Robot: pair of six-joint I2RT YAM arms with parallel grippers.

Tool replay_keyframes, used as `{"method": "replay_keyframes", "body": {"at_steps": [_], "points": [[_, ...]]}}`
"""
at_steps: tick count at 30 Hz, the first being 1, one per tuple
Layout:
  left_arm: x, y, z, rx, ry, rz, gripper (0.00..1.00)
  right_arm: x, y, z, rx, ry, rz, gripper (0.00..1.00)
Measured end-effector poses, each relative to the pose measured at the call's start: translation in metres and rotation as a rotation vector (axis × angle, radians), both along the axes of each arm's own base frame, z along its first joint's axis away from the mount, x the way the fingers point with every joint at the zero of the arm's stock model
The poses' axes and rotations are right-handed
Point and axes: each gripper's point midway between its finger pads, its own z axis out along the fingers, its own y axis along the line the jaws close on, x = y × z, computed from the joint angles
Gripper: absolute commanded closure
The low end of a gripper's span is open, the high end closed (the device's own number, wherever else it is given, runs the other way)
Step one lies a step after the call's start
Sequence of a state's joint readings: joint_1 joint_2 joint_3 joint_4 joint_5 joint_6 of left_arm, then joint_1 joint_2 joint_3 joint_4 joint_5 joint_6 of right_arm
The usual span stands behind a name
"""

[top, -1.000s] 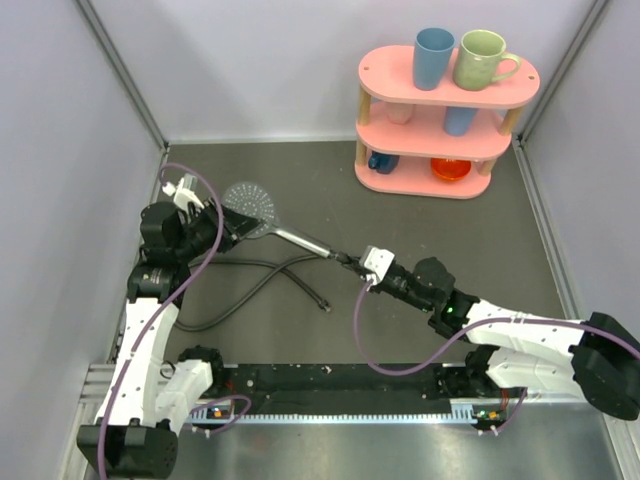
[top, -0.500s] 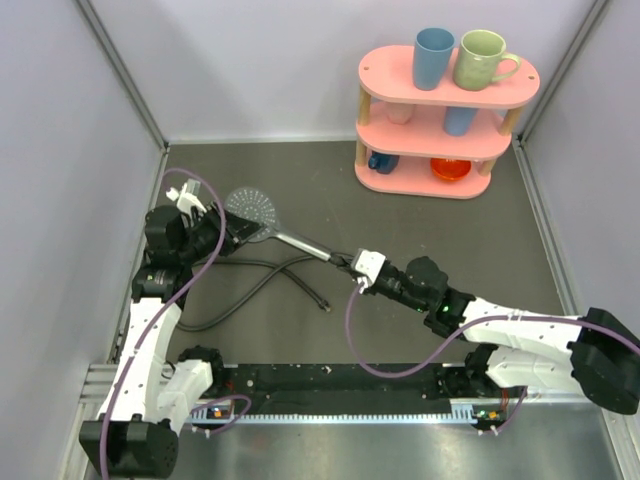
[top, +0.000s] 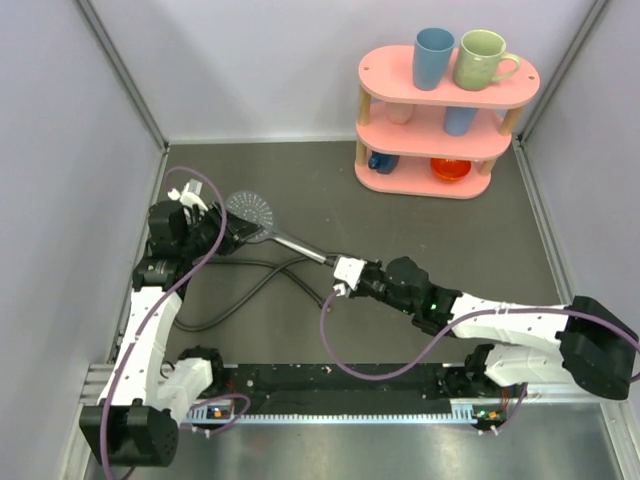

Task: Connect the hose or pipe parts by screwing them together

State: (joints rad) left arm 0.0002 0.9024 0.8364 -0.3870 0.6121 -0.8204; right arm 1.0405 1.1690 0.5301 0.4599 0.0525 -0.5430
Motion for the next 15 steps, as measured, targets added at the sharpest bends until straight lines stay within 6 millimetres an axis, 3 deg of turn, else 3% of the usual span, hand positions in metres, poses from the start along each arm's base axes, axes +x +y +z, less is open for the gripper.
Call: {"method": "replay_keyframes", "body": {"at_steps": [15], "points": [[0.0060,-0.0039,0.0032,-0.019,-0.114,-0.059,1.00,0.0057,0.0038,-0.0042,0.074,0.104,-0.021,1.00]]}}
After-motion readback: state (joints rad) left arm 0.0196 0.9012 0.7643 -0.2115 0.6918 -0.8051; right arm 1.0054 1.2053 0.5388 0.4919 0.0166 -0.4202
